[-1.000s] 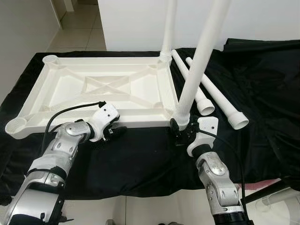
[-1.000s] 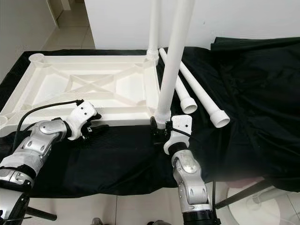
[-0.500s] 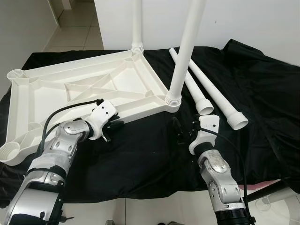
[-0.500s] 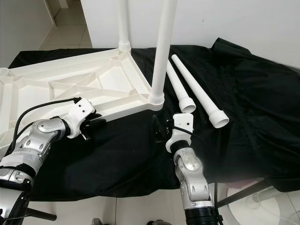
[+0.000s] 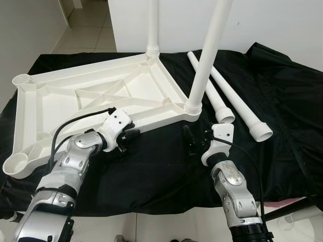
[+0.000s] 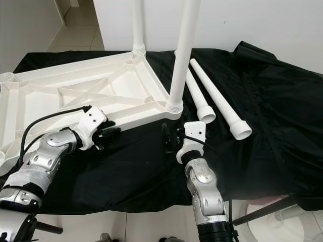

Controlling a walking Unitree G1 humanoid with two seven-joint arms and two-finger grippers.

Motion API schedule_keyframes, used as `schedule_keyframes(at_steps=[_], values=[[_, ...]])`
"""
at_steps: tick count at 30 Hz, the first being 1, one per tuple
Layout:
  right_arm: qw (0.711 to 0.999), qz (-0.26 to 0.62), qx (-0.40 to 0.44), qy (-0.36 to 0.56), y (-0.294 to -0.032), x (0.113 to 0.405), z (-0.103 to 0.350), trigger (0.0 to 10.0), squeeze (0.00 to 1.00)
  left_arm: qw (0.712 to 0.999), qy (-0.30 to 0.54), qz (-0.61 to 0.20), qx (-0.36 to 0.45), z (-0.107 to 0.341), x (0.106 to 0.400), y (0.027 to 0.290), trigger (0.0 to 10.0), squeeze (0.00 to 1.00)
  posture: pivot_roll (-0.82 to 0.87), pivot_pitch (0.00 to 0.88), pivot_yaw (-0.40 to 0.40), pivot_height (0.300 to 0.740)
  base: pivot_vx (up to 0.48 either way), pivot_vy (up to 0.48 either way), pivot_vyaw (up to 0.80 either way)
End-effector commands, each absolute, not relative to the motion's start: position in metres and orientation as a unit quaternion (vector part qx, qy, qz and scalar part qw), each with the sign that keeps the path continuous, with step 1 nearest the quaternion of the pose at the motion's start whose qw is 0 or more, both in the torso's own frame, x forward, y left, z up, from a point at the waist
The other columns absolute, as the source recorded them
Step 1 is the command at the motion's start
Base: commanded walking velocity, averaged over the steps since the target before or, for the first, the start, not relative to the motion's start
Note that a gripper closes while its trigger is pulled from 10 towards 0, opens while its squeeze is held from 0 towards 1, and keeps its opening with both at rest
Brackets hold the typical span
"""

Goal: Building children table

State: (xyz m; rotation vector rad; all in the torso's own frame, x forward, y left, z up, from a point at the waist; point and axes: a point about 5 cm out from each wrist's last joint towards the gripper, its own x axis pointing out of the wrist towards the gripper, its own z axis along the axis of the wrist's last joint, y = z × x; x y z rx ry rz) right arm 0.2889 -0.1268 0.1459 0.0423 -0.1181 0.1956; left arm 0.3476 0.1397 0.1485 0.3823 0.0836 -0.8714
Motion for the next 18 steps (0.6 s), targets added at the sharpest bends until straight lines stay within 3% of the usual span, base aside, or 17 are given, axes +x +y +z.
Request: schedule_keyframes(at_steps=[1, 2, 3, 9, 18], values=[[0.993, 0.098, 0.021, -0.058, -0.127, 0.290, 0.144, 10.0, 0.00, 0.899, 0.032, -0.401, 0.174, 0.154, 0.350, 0.144, 10.0, 1.00, -0.07, 0.081, 0.009, 0.740, 0.000, 0.000, 0.00], [0.993, 0.098, 0.021, -0.058, -0.127, 0.290, 0.144, 10.0, 0.00, 0.899, 0.032, -0.401, 0.174, 0.154, 0.350, 0.144, 10.0, 1.00, -0.07, 0.081, 0.009, 0.740, 0.000, 0.000, 0.00], [0.993, 0.100, 0.021, -0.058, -0.126, 0.290, 0.144, 10.0, 0.00, 0.900, 0.017, -0.401, 0.171, 0.160, 0.351, 0.146, 10.0, 0.00, -0.07, 0.078, 0.009, 0.740, 0.000, 0.000, 0.00], [0.993, 0.104, 0.022, -0.059, -0.123, 0.292, 0.144, 10.0, 0.00, 0.919, -0.002, -0.374, 0.129, 0.178, 0.357, 0.163, 10.0, 0.00, -0.06, 0.074, 0.008, 0.740, 0.000, 0.000, 0.00], [0.993, 0.104, 0.024, -0.057, -0.122, 0.293, 0.142, 10.0, 0.00, 0.940, 0.007, -0.292, 0.179, 0.192, 0.366, 0.207, 10.0, 0.00, -0.05, 0.070, 0.011, 0.740, 0.000, 0.000, 0.00]])
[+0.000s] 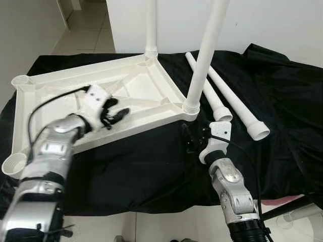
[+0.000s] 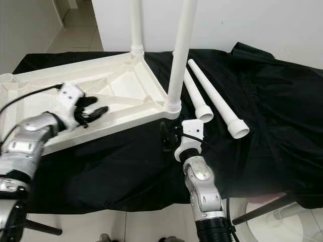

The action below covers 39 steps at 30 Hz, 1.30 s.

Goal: Building children table

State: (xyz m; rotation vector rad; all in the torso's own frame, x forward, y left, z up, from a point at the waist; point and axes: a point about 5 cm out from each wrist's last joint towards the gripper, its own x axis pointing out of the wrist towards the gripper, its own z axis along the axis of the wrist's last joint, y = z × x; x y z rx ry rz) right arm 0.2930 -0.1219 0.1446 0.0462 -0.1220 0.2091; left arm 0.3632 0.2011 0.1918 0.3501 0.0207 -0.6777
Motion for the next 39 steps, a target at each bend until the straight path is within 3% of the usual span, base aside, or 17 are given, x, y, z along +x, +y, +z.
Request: schedule_keyframes(at_steps=[1, 4, 24, 31, 39], values=[[0.993, 0.105, 0.024, -0.057, -0.121, 0.293, 0.141, 10.0, 0.00, 0.943, 0.013, -0.272, 0.192, 0.192, 0.367, 0.215, 10.0, 0.00, -0.05, 0.068, 0.011, 0.740, 0.000, 0.000, 0.00], [0.992, 0.107, 0.025, -0.057, -0.120, 0.293, 0.140, 10.0, 0.00, 0.948, 0.039, -0.223, 0.222, 0.190, 0.367, 0.234, 10.0, 0.00, -0.04, 0.068, 0.010, 0.740, 0.000, 0.000, 0.00], [0.992, 0.108, 0.024, -0.057, -0.119, 0.293, 0.139, 10.0, 0.00, 0.936, 0.079, -0.165, 0.301, 0.176, 0.368, 0.253, 10.0, 0.00, -0.05, 0.068, 0.016, 0.740, 0.000, 0.000, 0.00], [0.993, 0.105, 0.024, -0.057, -0.120, 0.292, 0.138, 10.0, 0.00, 0.916, 0.105, -0.206, 0.327, 0.166, 0.362, 0.253, 10.0, 0.00, -0.05, 0.071, 0.021, 0.740, 0.000, 0.000, 0.00], [0.992, 0.106, 0.022, -0.057, -0.121, 0.293, 0.138, 10.0, 0.00, 0.878, 0.117, -0.321, 0.335, 0.151, 0.346, 0.237, 10.0, 0.00, -0.05, 0.072, 0.018, 0.740, 0.000, 0.000, 0.00]])
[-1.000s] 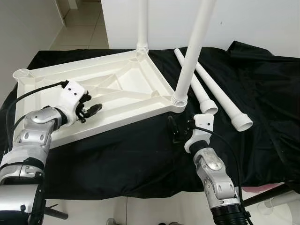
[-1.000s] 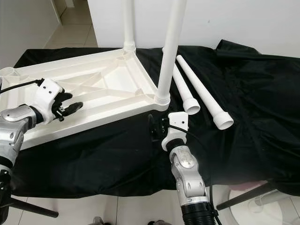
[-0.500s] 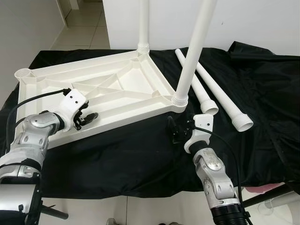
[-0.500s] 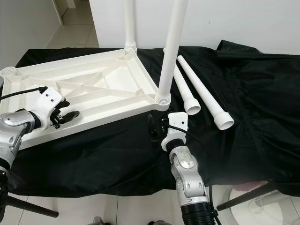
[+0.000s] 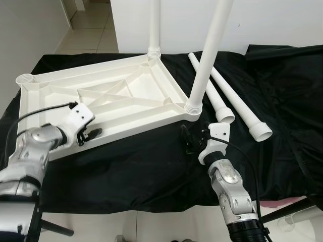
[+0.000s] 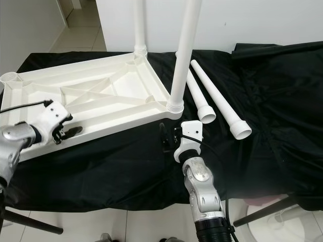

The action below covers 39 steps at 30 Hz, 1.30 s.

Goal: Building children table

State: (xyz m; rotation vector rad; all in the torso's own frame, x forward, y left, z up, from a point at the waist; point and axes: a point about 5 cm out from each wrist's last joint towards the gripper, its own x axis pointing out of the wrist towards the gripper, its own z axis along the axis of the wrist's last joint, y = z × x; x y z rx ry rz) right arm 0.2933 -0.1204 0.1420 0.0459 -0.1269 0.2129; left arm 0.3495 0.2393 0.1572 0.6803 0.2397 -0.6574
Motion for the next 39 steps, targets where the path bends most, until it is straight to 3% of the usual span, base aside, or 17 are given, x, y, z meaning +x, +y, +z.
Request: schedule_keyframes(at_steps=[1, 7, 19, 23, 26, 29, 39], values=[[0.992, 0.107, 0.021, -0.057, -0.120, 0.293, 0.138, 10.0, 0.00, 0.875, 0.114, -0.333, 0.333, 0.150, 0.343, 0.234, 10.0, 0.00, -0.05, 0.074, 0.017, 0.740, 0.000, 0.000, 0.00], [0.992, 0.109, 0.020, -0.057, -0.120, 0.293, 0.137, 10.0, 0.00, 0.875, 0.094, -0.361, 0.309, 0.151, 0.340, 0.220, 10.0, 0.00, -0.05, 0.075, 0.017, 0.740, 0.000, 0.000, 0.00], [0.992, 0.109, 0.021, -0.058, -0.117, 0.295, 0.138, 10.0, 0.00, 0.854, 0.066, -0.446, 0.260, 0.137, 0.320, 0.161, 10.0, 0.00, -0.04, 0.080, 0.029, 0.740, 0.000, 0.000, 0.00], [0.992, 0.108, 0.022, -0.060, -0.117, 0.296, 0.138, 10.0, 0.00, 0.855, 0.058, -0.450, 0.252, 0.139, 0.320, 0.153, 10.0, 0.00, -0.04, 0.082, 0.030, 0.740, 0.000, 0.000, 0.00], [0.992, 0.107, 0.022, -0.060, -0.118, 0.296, 0.138, 10.0, 0.00, 0.861, 0.044, -0.442, 0.246, 0.149, 0.325, 0.155, 10.0, 0.00, -0.04, 0.084, 0.034, 0.740, 0.000, 0.000, 0.00], [0.993, 0.103, 0.022, -0.061, -0.120, 0.297, 0.138, 10.0, 0.00, 0.890, 0.025, -0.384, 0.244, 0.172, 0.342, 0.174, 10.0, 0.00, -0.04, 0.090, 0.036, 0.740, 0.000, 0.000, 0.00], [0.993, 0.098, 0.022, -0.062, -0.121, 0.298, 0.138, 10.0, 0.00, 0.918, 0.026, -0.293, 0.266, 0.195, 0.357, 0.214, 10.0, 0.00, -0.05, 0.095, 0.039, 0.740, 0.000, 0.000, 0.00]])
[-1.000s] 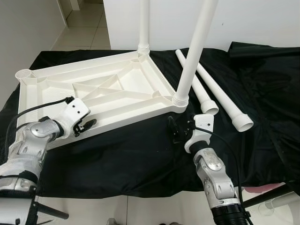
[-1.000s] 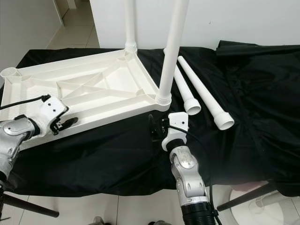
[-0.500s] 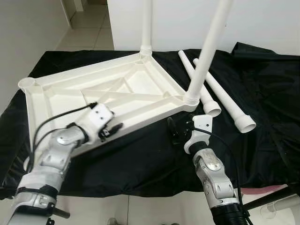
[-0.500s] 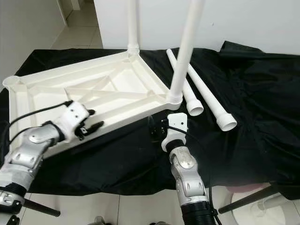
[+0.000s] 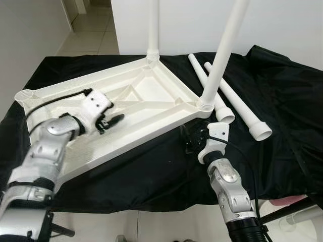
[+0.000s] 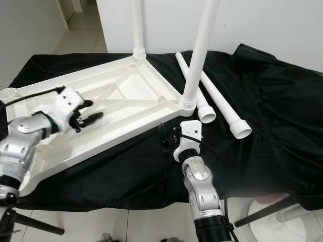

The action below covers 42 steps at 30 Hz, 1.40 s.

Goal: Building children table

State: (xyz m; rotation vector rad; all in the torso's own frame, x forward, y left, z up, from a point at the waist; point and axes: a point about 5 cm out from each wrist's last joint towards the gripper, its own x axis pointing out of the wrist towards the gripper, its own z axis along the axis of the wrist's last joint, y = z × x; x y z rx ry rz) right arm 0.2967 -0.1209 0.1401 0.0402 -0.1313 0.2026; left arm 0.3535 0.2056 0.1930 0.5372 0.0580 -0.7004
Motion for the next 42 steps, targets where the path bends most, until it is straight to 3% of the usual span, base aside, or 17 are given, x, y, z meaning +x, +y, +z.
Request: schedule_keyframes(at_steps=[1, 7, 11, 18, 25, 34, 42], values=[[0.993, 0.098, 0.022, -0.062, -0.121, 0.298, 0.138, 10.0, 0.00, 0.918, 0.026, -0.293, 0.266, 0.195, 0.357, 0.214, 10.0, 0.00, -0.05, 0.095, 0.039, 0.740, 0.000, 0.000, 0.00], [0.993, 0.099, 0.022, -0.064, -0.120, 0.299, 0.140, 10.0, 0.00, 0.897, 0.069, -0.279, 0.335, 0.180, 0.354, 0.226, 10.0, 0.00, -0.05, 0.095, 0.033, 0.740, 0.000, 0.000, 0.00], [0.993, 0.100, 0.021, -0.066, -0.120, 0.300, 0.141, 10.0, 0.00, 0.866, 0.107, -0.289, 0.393, 0.160, 0.349, 0.229, 10.0, 0.00, -0.05, 0.094, 0.027, 0.740, 0.000, 0.000, 0.00], [0.992, 0.103, 0.020, -0.067, -0.119, 0.301, 0.142, 10.0, 0.00, 0.837, 0.140, -0.298, 0.437, 0.142, 0.345, 0.233, 10.0, 0.00, -0.05, 0.094, 0.024, 0.740, 0.000, 0.000, 0.00], [0.992, 0.103, 0.021, -0.068, -0.119, 0.302, 0.142, 10.0, 0.00, 0.828, 0.149, -0.356, 0.406, 0.135, 0.335, 0.221, 10.0, 0.00, -0.05, 0.093, 0.026, 0.740, 0.000, 0.000, 0.00], [0.992, 0.103, 0.022, -0.069, -0.118, 0.301, 0.142, 10.0, 0.00, 0.810, 0.128, -0.460, 0.340, 0.128, 0.313, 0.178, 10.0, 0.00, -0.05, 0.091, 0.030, 0.740, 0.000, 0.000, 0.00], [0.992, 0.104, 0.023, -0.069, -0.118, 0.301, 0.142, 10.0, 0.00, 0.804, 0.116, -0.493, 0.310, 0.124, 0.304, 0.153, 10.0, 0.00, -0.05, 0.095, 0.029, 0.740, 0.000, 0.000, 0.00]])
